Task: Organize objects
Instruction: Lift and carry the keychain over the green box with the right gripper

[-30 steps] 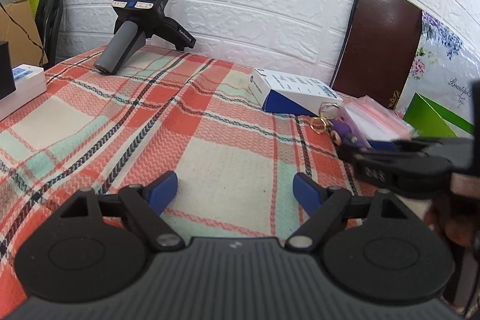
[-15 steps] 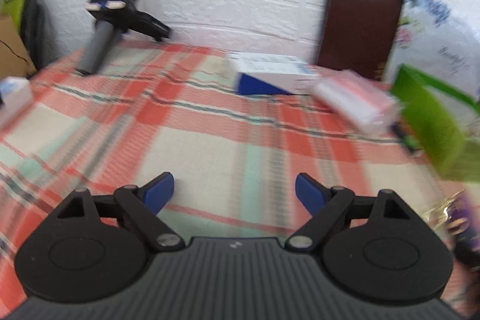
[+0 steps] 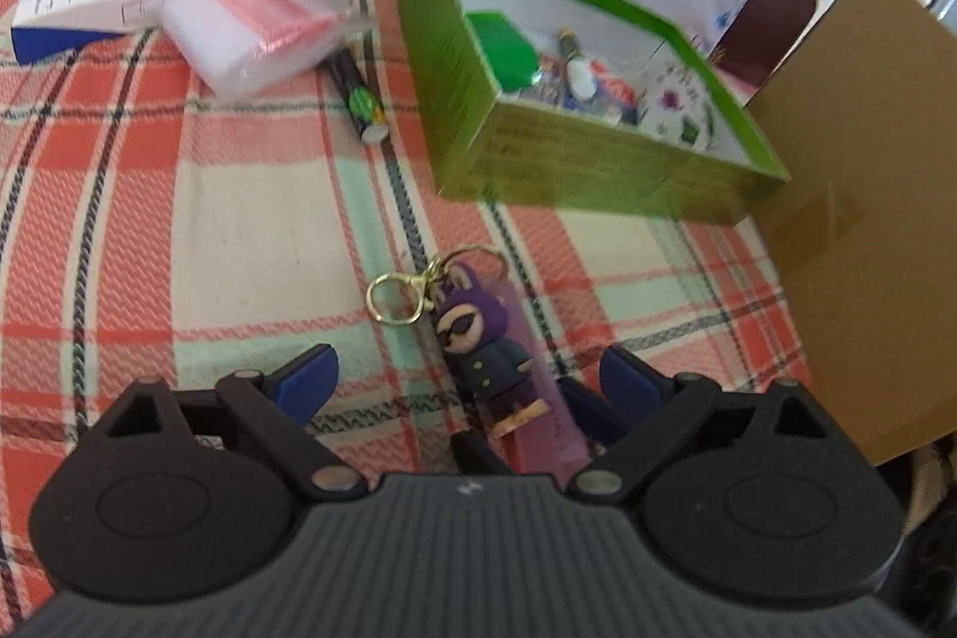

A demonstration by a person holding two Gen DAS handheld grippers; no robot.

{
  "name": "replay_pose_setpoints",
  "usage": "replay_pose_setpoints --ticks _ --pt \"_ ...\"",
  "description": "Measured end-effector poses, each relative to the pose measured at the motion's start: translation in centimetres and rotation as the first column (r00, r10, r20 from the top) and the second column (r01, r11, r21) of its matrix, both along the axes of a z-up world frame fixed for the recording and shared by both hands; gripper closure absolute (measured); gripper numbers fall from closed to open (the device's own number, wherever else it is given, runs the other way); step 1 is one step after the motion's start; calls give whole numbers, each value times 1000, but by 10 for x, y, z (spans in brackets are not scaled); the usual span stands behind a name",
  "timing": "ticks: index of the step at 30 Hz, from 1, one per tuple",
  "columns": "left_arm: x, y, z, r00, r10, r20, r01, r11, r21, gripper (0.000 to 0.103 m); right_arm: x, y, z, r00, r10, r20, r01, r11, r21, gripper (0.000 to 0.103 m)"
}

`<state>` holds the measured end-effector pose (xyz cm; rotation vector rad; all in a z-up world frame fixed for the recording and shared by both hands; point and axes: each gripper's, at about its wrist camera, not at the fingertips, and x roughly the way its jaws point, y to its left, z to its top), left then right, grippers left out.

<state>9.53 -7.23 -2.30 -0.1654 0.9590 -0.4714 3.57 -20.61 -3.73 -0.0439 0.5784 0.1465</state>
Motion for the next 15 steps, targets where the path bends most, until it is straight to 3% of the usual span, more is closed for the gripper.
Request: replay_pose_setpoints --ticks 3,4,5,6,9,15 --pt "-4 -9 -3 999 -5 51 2 999 54 13 5 -6 -3 1000 -5 -24 6 999 35 65" --pt "-3 -13 -2 998 -6 70 1 997 77 28 6 -6 -3 1000 6 -24 -5 999 41 79" --pt "-3 -15 -1 996 -17 82 10 996 90 47 7 -5 -3 1000 18 -17 -17 999 39 82" --pt "-3 -14 1 996 -22 84 15 997 80 55 5 -3 -1 1000 26 0 -26 999 36 82" --pt "2 -3 14 997 4 77 -4 1000 0 60 -6 1 3 995 40 92 -41 999 13 82" --pt "5 -13 60 976 -10 217 18 999 -32 61 -13 5 25 958 21 284 -2 998 -65 82"
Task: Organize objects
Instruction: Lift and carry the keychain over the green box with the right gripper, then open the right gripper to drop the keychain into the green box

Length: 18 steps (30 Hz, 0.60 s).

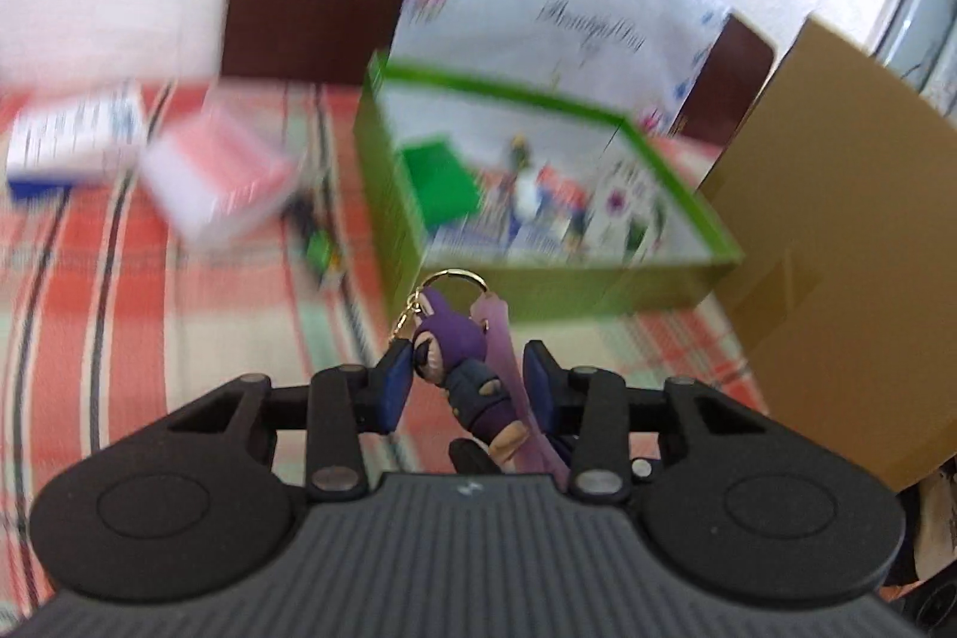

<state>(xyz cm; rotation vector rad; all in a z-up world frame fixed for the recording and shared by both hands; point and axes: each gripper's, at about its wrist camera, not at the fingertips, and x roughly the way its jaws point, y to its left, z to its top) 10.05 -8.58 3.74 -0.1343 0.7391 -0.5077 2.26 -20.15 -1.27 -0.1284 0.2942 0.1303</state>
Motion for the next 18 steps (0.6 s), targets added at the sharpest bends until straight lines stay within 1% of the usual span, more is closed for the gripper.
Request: replay_pose_setpoints --ticks 2,4,6,9,11,14,16,18 --pt "9 -7 13 999 -15 35 15 1000 -2 61 7 -3 8 999 -15 50 16 1000 -19 82" --pt "22 -18 21 998 -29 51 30 1000 -4 61 19 -10 15 996 -33 83 35 999 -27 82" --pt "37 -30 27 997 -39 62 40 999 -2 61 34 -21 20 994 -55 94 57 998 -13 82" --pt "57 -53 29 993 -61 100 59 998 23 61 59 -38 22 990 -95 101 96 995 1 82" --pt "72 -66 28 992 -68 102 65 997 35 61 77 -49 21 989 -119 86 118 993 14 82" --pt "94 -78 21 993 -76 86 72 996 50 61 103 -66 12 987 -151 52 149 988 30 82" --pt "107 -86 14 994 -72 83 66 995 73 60 122 -75 4 986 -167 9 167 986 27 80" --pt "114 -90 8 995 -54 86 44 993 110 60 133 -84 -2 978 -206 -33 206 978 26 77"
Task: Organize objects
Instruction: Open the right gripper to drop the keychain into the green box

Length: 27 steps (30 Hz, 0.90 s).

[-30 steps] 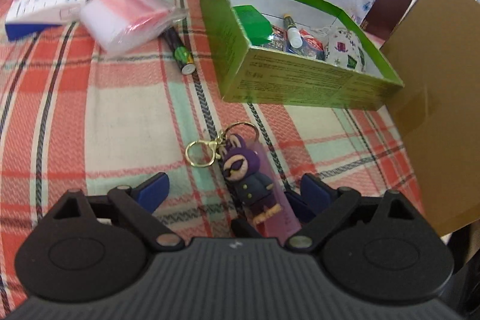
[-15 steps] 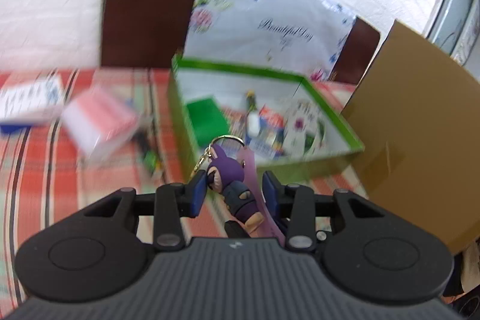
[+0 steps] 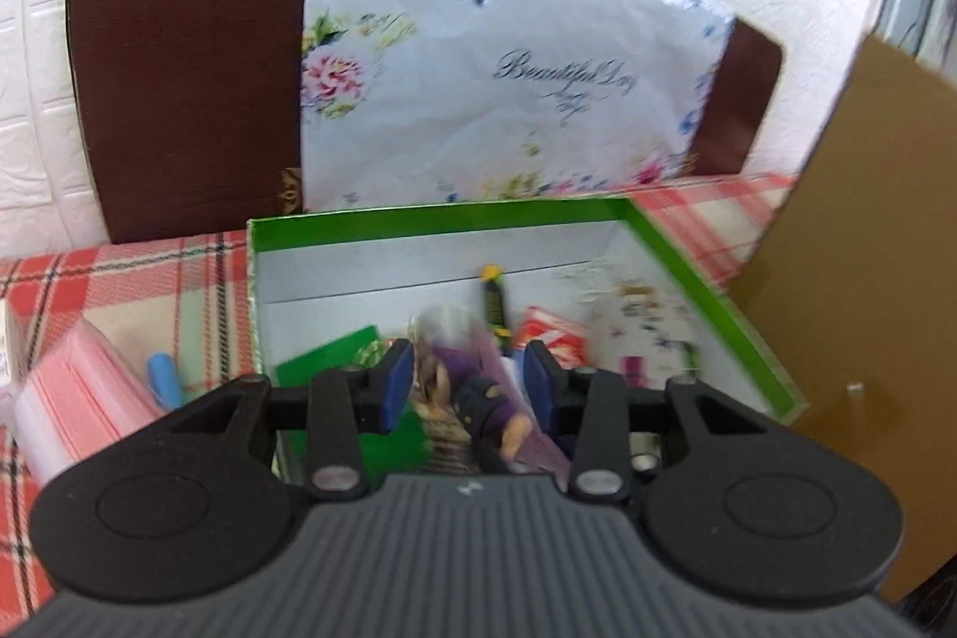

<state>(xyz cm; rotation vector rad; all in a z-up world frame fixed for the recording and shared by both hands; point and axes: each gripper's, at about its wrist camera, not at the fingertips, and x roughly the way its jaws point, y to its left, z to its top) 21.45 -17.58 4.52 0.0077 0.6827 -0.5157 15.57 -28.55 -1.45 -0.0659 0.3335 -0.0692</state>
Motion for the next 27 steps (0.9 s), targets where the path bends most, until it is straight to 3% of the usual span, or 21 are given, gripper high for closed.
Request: replay_pose_setpoints --ticks 3,5,15,20,27 --pt "1 6 -6 1000 5 -22 -6 1000 -4 59 1 -7 -3 1000 -5 -6 6 998 55 77" --pt "-4 10 -9 1000 13 -22 -13 1000 10 59 -8 -5 -3 1000 -10 14 9 999 43 77" --pt "-57 22 -4 998 20 51 -24 997 73 52 -53 -4 5 999 -28 42 23 995 98 68" --pt "-81 32 -7 998 40 48 -44 996 83 51 -87 8 7 1000 -18 0 18 994 109 68" --pt "-106 51 -18 996 82 39 -86 989 121 47 -103 16 -5 995 34 -95 -19 989 150 65"
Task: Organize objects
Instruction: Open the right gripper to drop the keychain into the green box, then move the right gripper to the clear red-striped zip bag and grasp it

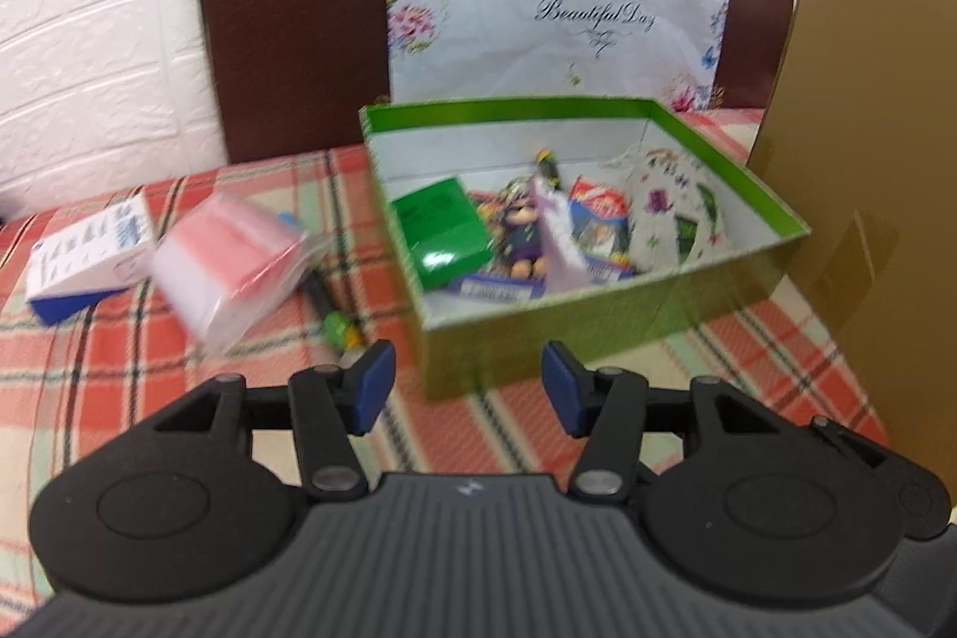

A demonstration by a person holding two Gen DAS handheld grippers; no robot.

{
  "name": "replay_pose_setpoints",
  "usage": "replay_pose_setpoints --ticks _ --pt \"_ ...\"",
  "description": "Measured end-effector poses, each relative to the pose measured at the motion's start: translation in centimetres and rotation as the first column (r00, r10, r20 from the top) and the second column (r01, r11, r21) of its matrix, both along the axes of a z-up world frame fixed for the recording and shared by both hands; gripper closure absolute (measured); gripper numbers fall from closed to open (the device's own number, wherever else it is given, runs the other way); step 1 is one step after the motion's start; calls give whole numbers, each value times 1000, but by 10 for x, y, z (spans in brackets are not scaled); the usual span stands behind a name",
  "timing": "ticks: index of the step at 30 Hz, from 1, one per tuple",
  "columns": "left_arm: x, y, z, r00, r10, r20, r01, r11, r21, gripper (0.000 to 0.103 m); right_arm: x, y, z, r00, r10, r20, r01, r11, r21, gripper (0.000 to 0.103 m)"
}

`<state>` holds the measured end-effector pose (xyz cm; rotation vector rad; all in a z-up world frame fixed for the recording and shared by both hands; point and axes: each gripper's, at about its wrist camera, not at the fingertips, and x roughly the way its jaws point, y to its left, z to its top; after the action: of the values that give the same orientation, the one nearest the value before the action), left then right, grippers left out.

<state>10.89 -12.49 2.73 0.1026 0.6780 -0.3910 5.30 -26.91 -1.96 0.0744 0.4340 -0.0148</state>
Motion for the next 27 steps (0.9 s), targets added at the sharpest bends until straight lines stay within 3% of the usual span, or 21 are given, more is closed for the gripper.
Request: replay_pose_setpoints --ticks 16,27 --pt "-12 75 -29 986 158 -54 -156 987 33 45 -14 59 -7 987 136 -87 -140 989 -45 62" --pt "-1 136 -48 963 269 -37 -267 962 55 39 6 103 -9 963 231 -137 -245 964 -100 59"
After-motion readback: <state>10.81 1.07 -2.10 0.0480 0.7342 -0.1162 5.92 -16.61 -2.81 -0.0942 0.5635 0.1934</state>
